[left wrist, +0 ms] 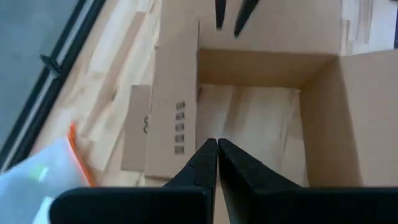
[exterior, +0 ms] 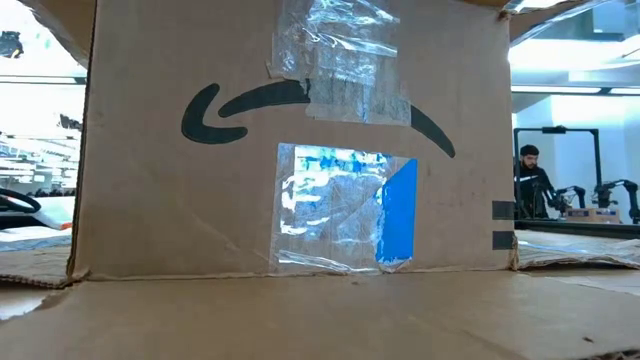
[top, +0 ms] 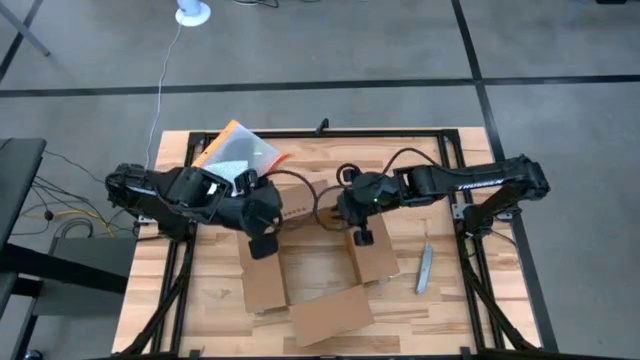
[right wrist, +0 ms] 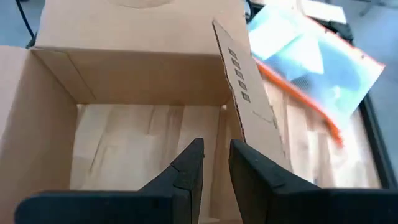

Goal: Unpack boxes
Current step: Break down the box using the silver cutter until it is completely flat

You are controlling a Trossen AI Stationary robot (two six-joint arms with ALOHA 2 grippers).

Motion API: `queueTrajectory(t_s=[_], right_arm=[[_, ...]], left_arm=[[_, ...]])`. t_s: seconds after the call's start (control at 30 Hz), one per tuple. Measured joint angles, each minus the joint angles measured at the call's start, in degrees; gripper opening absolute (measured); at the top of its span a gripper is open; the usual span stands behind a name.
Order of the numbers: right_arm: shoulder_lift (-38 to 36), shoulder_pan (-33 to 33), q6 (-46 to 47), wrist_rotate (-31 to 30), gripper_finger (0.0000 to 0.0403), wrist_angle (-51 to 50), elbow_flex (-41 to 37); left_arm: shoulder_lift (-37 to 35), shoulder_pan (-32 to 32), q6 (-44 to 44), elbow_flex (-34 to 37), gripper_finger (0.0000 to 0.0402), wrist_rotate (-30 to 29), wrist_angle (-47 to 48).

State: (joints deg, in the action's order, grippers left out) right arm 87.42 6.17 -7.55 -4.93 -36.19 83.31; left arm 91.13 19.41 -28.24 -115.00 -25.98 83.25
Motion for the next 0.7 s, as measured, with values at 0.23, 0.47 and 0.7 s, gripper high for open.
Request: queueTrajectory(t_s=[0.23,0.47,0.7], right_arm=[[-0.13,0.07,19.05,1.12,0.0063,0.47,6.6],[-0.11,0.94,32.9,5.83,0.0063,1.31,10.88],[-0.02,3.21,35.08,13.79,0.0063,1.49,10.86]], left_arm=[[-0.41,-4.26,6.95,0.02,0.0,-18.5,-0.29],[-0.44,-9.51,10.11,0.0,0.0,-23.49,-1.87],[-0.42,-12.77,13.84,0.0,0.0,-23.3,-5.5]])
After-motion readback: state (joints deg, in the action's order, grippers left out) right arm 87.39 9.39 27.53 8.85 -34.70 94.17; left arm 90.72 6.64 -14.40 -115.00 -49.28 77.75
